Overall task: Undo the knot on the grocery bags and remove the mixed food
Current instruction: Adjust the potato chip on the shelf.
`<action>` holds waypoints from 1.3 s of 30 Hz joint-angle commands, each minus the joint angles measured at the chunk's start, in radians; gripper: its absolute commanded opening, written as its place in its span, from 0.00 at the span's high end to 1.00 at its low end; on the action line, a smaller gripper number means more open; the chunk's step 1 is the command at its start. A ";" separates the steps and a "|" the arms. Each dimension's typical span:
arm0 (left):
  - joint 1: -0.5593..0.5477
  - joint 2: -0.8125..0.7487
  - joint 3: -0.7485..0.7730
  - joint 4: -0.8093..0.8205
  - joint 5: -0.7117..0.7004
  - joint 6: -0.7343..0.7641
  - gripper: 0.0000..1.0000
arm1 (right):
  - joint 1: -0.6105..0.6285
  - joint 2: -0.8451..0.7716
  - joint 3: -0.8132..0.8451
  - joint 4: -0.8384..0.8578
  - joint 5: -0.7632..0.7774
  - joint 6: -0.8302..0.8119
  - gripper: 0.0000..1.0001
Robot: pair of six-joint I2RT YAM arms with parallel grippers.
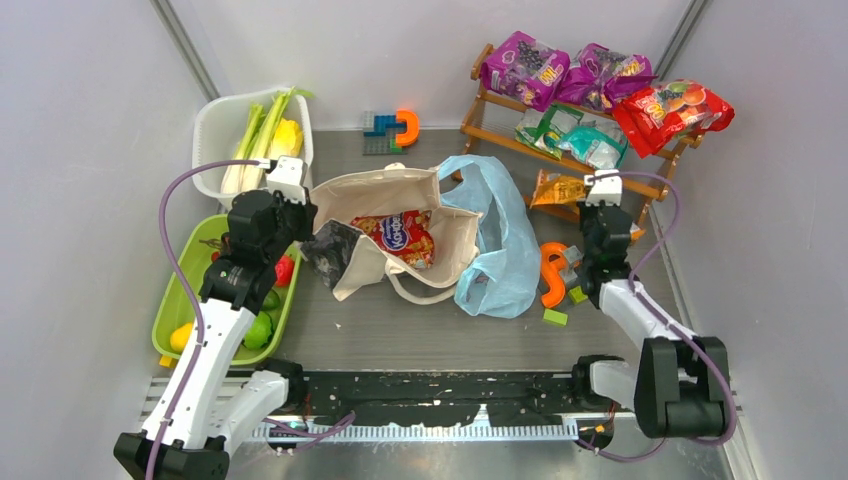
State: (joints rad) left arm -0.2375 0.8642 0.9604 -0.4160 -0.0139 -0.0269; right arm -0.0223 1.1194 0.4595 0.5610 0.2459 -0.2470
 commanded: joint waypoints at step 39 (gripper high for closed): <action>-0.006 0.013 0.012 0.085 0.023 0.007 1.00 | 0.045 0.651 0.170 0.628 0.203 -0.577 0.95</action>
State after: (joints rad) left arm -0.2382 0.8749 0.9607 -0.4137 -0.0139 -0.0212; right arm 0.0402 1.6798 0.6281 1.0893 0.3996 -0.7990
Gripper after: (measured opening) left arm 0.109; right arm 0.059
